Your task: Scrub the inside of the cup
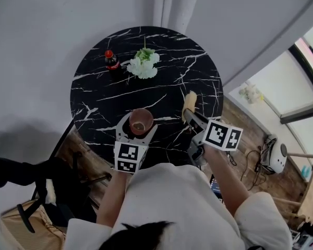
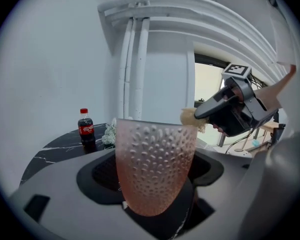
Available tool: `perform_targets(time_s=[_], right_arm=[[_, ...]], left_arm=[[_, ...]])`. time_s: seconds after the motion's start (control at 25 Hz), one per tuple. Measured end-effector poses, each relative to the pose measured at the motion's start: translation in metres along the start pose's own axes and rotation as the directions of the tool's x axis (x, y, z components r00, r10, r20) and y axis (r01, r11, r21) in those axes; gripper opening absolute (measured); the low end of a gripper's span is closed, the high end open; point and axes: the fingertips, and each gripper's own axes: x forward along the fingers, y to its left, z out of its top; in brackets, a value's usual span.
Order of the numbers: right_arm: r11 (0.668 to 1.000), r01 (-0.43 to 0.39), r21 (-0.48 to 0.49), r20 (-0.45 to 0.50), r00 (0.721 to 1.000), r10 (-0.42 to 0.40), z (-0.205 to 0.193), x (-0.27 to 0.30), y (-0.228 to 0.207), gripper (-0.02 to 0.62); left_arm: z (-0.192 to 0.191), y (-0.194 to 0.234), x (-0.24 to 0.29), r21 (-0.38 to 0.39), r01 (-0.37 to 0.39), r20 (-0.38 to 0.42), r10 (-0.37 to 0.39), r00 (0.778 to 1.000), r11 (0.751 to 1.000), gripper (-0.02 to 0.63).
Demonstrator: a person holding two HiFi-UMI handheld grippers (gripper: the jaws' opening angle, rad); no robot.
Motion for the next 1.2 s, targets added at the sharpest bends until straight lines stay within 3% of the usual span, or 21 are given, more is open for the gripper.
perform_targets(time_s=[0.2, 0.32, 0.52, 0.72, 1.2], right_arm=[[0.982, 0.08, -0.173, -0.066, 0.993, -0.093, -0.016, 0.013, -0.014, 0.057], [0.964, 0.117, -0.237, -0.091, 0.986, -0.142, -0.023, 0.018, -0.022, 0.057], [0.902, 0.187, -0.388, -0.133, 0.958, -0.255, -0.033, 0.025, -0.047, 0.057], [0.887, 0.18, -0.424, -0.206, 0.935, -0.288, -0.048, 0.034, -0.067, 0.058], [0.757, 0.224, -0.614, -0.251, 0.853, -0.457, -0.071, 0.05, -0.106, 0.058]], left_arm=[[-0.004, 0.016, -0.01, -0.181, -0.018, 0.033, 0.024, 0.999, 0.983, 0.376], [-0.007, 0.025, -0.017, -0.231, -0.035, 0.041, 0.046, 0.998, 0.972, 0.376], [-0.006, 0.024, -0.019, -0.256, -0.02, 0.063, 0.037, 0.997, 0.966, 0.376], [-0.007, 0.022, -0.015, -0.273, -0.027, 0.059, 0.045, 0.997, 0.962, 0.376], [-0.008, 0.021, -0.017, -0.269, -0.064, 0.037, 0.077, 0.996, 0.961, 0.376]])
